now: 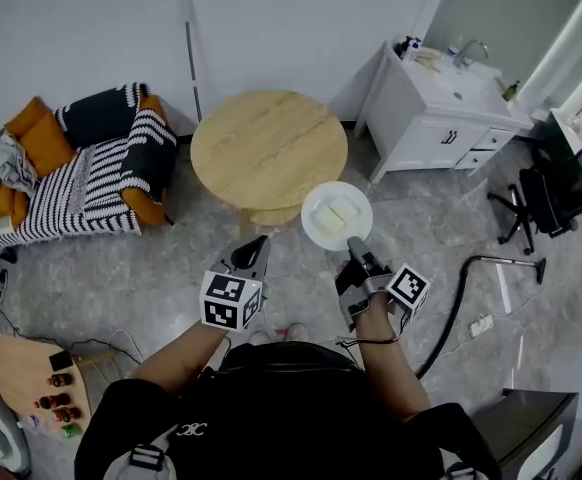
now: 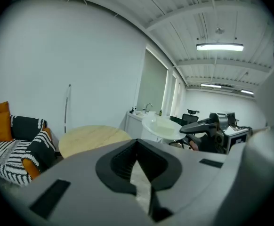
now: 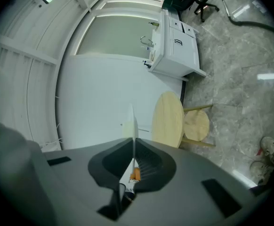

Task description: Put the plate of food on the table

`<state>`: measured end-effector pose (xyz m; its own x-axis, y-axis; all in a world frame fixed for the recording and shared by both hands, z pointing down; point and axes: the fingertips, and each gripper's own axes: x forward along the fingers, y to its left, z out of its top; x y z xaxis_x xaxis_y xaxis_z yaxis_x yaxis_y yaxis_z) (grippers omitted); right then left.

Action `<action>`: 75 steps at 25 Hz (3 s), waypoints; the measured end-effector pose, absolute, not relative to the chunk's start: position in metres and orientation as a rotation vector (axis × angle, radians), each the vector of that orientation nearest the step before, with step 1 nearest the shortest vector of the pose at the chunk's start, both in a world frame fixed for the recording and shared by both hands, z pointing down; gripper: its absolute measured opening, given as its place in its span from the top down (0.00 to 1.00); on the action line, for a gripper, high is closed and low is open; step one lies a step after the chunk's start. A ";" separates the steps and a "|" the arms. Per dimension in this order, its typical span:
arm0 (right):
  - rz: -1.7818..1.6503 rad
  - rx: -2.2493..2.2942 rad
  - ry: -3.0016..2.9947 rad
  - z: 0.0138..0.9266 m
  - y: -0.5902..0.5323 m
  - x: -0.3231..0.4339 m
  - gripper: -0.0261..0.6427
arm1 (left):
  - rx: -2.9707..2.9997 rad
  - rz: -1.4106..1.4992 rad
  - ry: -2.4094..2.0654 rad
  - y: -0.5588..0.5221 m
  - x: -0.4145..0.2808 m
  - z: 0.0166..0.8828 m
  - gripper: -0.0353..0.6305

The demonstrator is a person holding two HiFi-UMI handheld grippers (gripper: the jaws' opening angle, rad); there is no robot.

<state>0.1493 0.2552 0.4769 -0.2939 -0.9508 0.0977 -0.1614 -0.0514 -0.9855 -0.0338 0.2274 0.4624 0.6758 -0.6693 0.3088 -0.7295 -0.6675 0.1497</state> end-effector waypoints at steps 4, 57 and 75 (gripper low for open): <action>-1.393 -1.224 1.505 0.477 0.254 0.148 0.93 | 2.621 0.345 -1.112 0.226 -0.039 0.469 0.94; -1.527 -1.119 1.606 0.505 0.207 0.200 0.93 | 2.537 0.324 -1.263 0.184 0.012 0.485 0.94; -1.536 -1.112 1.596 0.506 0.150 0.205 0.93 | 2.504 0.320 -1.250 0.125 0.014 0.495 0.94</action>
<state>0.2048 0.1500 0.5065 -0.4279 -0.8982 0.1011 -0.1353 -0.0469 -0.9897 0.0143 0.1253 0.4953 0.5912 -0.7322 0.3382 -0.8047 -0.5641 0.1851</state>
